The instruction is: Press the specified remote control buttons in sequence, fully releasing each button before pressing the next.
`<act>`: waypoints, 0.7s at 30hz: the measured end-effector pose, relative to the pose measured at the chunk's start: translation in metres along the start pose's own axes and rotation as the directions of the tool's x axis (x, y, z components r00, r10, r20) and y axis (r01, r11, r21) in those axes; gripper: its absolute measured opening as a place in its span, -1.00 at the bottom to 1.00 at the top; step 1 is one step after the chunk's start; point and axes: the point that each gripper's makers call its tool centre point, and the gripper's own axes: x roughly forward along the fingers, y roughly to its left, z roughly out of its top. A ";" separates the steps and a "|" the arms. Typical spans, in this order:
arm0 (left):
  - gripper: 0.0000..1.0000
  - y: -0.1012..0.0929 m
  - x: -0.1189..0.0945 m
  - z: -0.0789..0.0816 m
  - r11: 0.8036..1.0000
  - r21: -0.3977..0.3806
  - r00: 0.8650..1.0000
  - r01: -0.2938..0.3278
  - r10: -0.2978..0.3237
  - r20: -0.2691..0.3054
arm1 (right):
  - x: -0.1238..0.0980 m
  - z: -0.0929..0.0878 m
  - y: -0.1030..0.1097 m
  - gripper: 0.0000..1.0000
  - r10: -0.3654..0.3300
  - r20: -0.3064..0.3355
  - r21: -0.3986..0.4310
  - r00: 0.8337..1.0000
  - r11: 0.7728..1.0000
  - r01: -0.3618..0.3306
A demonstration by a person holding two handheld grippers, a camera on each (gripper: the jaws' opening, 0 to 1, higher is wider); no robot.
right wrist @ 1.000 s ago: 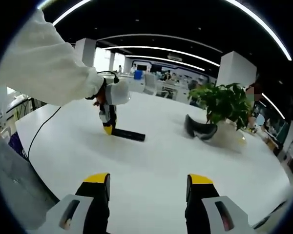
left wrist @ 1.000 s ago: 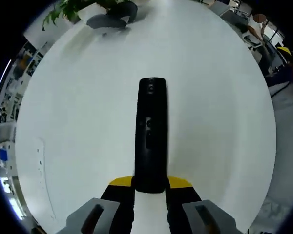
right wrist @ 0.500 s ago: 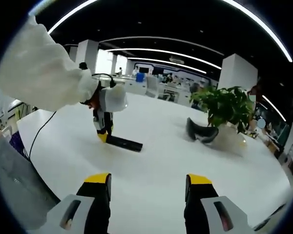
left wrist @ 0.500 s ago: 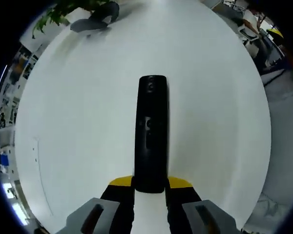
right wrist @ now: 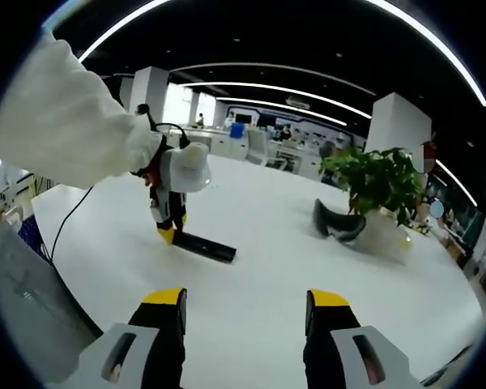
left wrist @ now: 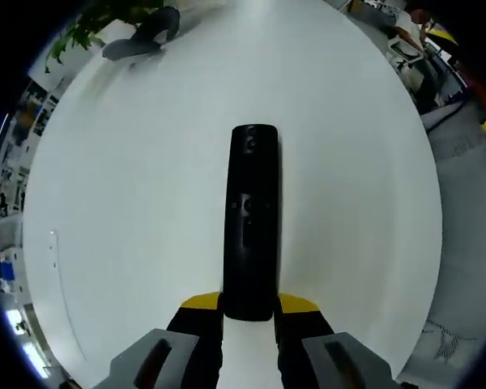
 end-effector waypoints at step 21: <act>-0.55 -0.034 -0.002 -0.005 1.000 0.020 0.998 0.004 -0.003 -0.060 | -0.001 0.001 0.001 0.08 -0.001 -0.001 0.000 1.000 1.000 0.001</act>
